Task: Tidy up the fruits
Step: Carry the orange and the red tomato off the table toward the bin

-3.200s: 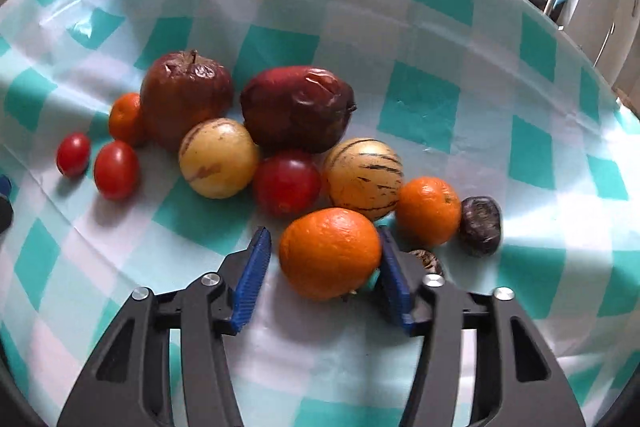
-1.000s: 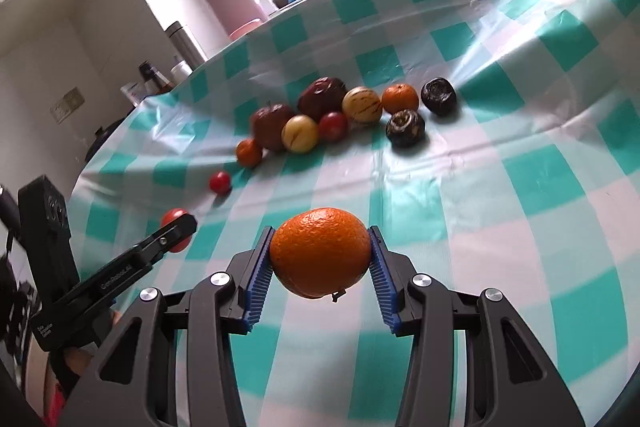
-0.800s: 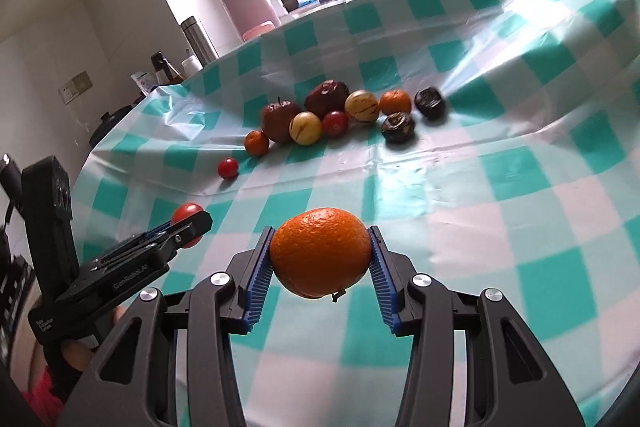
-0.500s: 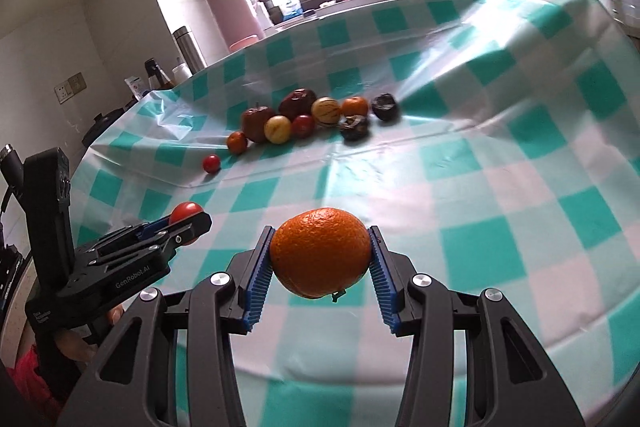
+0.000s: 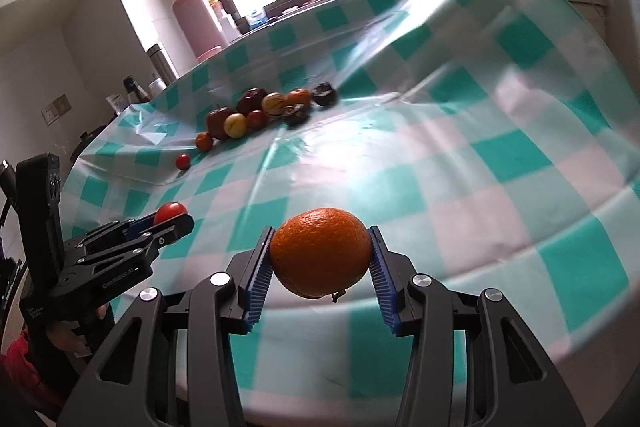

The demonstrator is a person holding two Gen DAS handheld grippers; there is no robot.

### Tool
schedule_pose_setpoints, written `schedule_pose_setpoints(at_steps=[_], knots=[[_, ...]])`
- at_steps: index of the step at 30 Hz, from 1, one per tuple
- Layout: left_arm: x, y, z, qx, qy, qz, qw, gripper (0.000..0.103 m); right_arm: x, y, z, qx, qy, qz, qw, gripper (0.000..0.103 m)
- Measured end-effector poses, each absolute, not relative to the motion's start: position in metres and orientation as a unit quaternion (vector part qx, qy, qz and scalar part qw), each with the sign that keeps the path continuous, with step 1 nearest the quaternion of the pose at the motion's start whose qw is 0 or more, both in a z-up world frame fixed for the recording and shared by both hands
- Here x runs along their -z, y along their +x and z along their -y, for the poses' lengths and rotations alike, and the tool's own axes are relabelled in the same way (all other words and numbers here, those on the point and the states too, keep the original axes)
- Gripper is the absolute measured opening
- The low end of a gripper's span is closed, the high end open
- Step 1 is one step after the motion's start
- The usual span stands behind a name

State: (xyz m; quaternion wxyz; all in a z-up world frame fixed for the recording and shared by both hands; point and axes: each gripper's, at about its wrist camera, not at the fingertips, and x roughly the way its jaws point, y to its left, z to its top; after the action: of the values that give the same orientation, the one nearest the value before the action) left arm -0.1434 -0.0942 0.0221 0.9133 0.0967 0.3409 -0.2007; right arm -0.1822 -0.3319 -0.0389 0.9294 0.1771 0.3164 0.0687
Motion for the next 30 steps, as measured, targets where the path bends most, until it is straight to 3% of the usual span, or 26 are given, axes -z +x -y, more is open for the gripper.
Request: schedule_pose_setpoints(at_steps=[20, 30], knots=[[-0.014, -0.217, 0.206, 0.313, 0.236, -0.299, 0.870, 0.033, 0.049, -0.266, 0.441, 0.065, 0.228, -0.261, 0.936, 0.045], [0.000, -0.279, 0.272, 0.441, 0.301, -0.269, 0.802, 0.033, 0.100, -0.315, 0.506, 0.188, 0.251, -0.333, 0.889, 0.046]])
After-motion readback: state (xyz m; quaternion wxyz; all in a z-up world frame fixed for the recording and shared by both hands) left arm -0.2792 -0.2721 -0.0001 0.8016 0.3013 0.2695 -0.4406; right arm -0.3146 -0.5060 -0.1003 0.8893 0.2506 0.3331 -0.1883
